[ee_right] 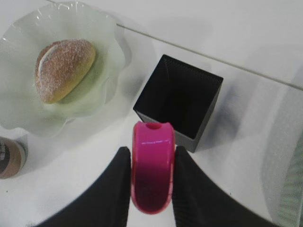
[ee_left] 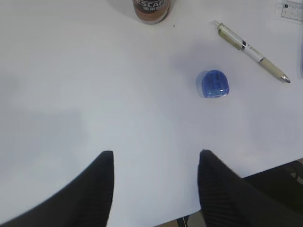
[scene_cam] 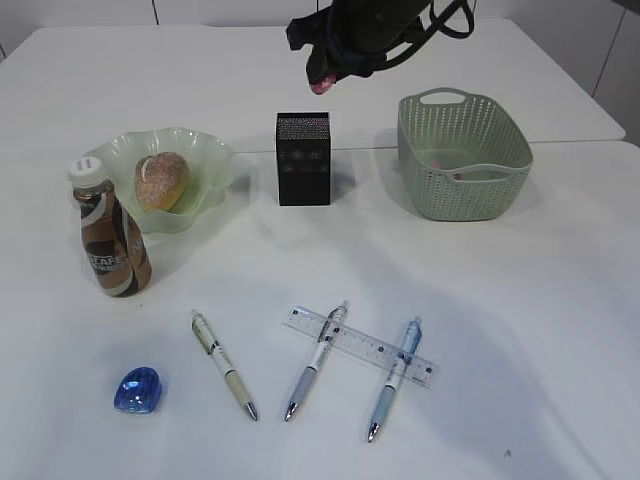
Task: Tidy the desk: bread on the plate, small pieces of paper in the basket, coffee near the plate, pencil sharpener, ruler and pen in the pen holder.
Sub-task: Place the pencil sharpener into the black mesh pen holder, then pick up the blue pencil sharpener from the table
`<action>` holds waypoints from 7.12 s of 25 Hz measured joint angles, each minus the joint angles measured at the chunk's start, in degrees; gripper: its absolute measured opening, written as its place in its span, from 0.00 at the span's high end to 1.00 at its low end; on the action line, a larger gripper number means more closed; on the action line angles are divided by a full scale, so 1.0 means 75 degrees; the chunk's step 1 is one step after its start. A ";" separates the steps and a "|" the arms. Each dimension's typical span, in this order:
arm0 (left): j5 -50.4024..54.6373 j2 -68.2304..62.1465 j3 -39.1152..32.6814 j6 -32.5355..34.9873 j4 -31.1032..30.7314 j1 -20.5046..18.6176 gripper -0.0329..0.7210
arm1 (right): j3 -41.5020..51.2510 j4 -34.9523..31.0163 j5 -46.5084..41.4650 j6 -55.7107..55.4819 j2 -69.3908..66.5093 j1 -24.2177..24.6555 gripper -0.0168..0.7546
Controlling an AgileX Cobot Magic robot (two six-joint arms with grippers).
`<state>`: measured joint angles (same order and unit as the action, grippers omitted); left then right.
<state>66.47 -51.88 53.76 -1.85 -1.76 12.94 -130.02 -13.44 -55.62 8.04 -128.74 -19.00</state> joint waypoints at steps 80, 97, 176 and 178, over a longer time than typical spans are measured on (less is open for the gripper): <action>-0.0520 0.0000 0.0000 -0.0013 -0.0003 0.0000 0.44 | 0.0000 0.0394 0.2705 0.0074 -0.1618 -0.0034 0.70; -0.0520 0.0000 0.0000 -0.0013 -0.0003 0.0000 0.44 | 0.0000 0.0399 0.2735 0.0078 -0.1618 -0.0034 0.65; -0.0519 -0.4669 0.1086 -0.1303 0.0531 0.1796 0.34 | 0.5788 0.1370 -0.2202 -0.0410 0.6382 0.0006 0.45; -0.0673 -0.5010 0.1086 -0.1351 0.0600 0.1809 0.34 | 0.5795 0.1370 -0.2202 -0.0385 0.6431 0.0006 0.45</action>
<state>61.42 -89.46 61.90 -11.99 2.74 26.51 -86.56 -3.16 -72.14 5.15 -80.50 -18.96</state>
